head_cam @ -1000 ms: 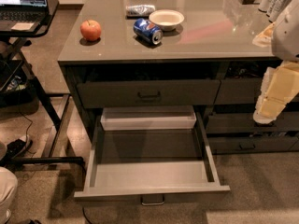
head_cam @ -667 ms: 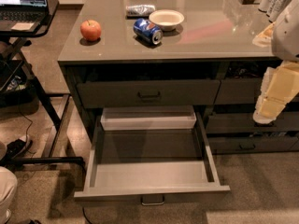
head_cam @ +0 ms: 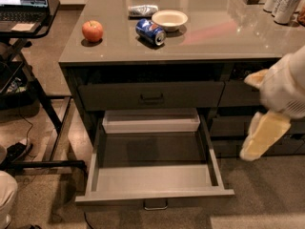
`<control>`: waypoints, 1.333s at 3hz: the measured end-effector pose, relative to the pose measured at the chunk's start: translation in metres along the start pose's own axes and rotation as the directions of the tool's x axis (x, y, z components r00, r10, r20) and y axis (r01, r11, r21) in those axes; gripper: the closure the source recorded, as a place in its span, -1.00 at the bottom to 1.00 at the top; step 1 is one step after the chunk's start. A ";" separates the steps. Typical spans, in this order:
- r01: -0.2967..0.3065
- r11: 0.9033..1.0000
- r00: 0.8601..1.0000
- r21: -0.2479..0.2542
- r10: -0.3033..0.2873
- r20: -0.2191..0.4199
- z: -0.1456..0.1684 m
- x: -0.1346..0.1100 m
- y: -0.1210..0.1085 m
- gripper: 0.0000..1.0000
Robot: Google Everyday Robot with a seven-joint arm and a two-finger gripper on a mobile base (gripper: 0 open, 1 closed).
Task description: Close middle drawer
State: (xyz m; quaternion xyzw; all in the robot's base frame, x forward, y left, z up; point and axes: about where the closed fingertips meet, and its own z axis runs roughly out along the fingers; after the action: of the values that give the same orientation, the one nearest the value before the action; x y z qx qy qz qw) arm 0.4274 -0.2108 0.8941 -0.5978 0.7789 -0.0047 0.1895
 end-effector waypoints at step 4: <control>-0.041 0.996 0.990 -0.085 0.051 0.128 0.146 0.050 0.052 -1.00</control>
Offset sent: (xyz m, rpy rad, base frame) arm -0.0140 -0.0029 -0.2253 0.1915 0.0662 -0.0020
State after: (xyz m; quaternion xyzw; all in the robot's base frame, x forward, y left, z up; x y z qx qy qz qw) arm 0.4121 -0.2103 0.7324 -0.5860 0.7780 0.0705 0.2151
